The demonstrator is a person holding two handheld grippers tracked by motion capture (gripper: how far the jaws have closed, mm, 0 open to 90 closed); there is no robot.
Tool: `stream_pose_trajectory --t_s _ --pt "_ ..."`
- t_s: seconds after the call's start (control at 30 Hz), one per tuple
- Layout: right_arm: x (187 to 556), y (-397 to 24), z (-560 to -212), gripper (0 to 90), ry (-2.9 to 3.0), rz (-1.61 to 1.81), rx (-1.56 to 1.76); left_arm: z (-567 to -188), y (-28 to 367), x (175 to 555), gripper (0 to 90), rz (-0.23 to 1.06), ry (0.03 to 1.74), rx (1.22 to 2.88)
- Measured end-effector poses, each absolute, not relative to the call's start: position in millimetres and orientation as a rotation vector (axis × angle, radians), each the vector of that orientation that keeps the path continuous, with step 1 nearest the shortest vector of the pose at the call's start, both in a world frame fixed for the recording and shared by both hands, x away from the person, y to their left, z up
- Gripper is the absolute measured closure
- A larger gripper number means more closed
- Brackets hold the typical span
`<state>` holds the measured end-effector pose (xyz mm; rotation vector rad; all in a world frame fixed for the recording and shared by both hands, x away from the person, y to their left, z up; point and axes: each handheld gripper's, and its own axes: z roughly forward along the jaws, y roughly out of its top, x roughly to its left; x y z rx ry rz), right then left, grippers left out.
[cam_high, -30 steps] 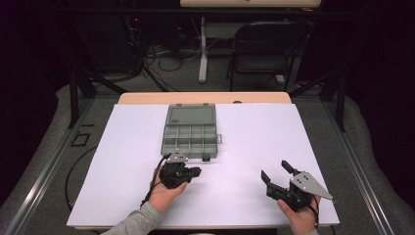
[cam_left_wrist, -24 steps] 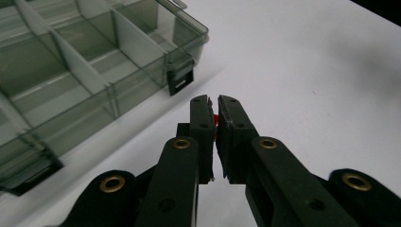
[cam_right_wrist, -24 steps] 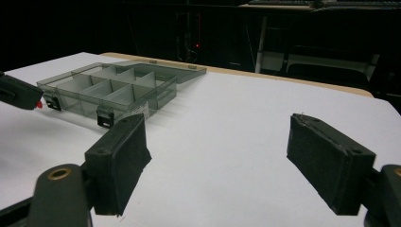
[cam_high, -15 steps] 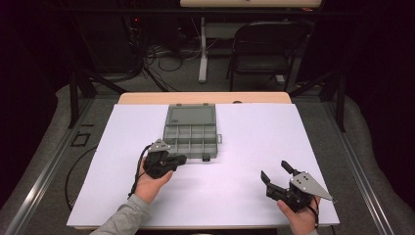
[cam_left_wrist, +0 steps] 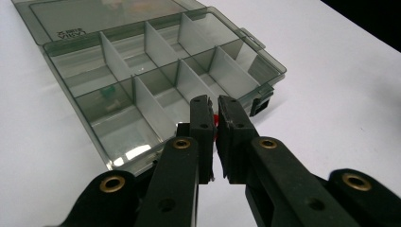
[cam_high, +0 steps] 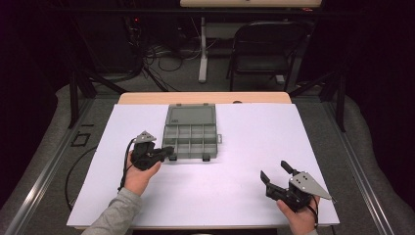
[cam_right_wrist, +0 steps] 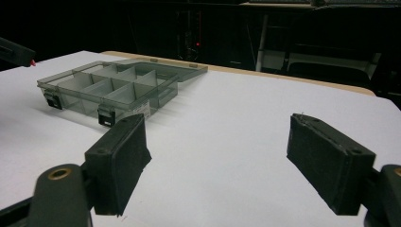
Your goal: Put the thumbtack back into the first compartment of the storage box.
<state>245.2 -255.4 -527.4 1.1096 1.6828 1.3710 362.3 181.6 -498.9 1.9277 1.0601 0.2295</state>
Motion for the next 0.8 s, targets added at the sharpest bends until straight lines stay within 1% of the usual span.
stream_pose_trajectory --t_s 0.3,0.53,0.8 --pt "245.9 -255.1 -528.1 20.4 1.684 1.366 1.113 -482.0 182.6 381.5 85.2 0.292 1.079 1.954" --pt "246.5 -255.1 -528.6 20.4 1.684 1.368 1.118 -476.2 182.6 405.4 85.2 0.289 1.13 1.966" --pt "247.0 -255.3 -528.8 20.5 1.686 1.368 1.116 -473.8 177.8 428.1 85.2 0.316 1.169 1.979"
